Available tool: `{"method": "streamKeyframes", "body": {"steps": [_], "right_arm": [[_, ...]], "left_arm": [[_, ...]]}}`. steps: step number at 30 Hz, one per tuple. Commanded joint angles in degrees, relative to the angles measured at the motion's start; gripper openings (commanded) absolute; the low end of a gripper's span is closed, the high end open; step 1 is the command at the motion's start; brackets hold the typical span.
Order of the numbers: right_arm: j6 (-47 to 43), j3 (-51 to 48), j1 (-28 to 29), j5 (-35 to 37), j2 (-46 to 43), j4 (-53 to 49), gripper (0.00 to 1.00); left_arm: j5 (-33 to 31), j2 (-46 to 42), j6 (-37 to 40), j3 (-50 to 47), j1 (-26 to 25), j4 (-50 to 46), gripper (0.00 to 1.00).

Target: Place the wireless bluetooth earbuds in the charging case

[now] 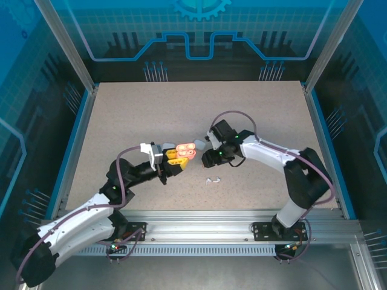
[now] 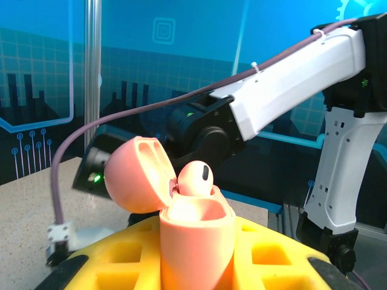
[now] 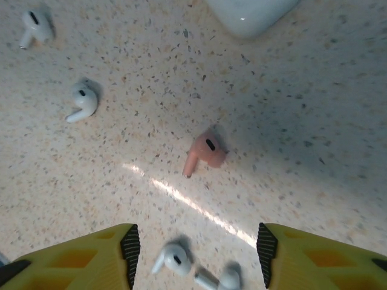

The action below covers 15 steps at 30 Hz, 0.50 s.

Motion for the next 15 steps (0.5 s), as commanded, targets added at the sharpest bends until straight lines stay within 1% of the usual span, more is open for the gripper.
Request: {"method": "streamKeyframes", "body": {"steps": [1,8,12,15], "right_arm": [[1.2,4.5,1.4,0.1,4.1,-0.6,0.55],[-0.2,11.1,4.1,4.0,12.5,-4.4,0.54],[-0.8,13.1,4.6,7.4,14.8,-5.8,0.54],[-1.4,14.1,4.8,7.6,16.0,-6.5,0.54]], "left_arm": [[-1.0,-1.0,1.1,-0.3,-0.4,-0.1,0.0],[-1.0,-1.1,1.0,-0.3,-0.4,-0.3,0.0],[-1.0,-1.1,1.2,-0.3,-0.4,-0.6,0.0],[-1.0,-1.1,1.2,-0.3,-0.4,-0.7,0.0]]}}
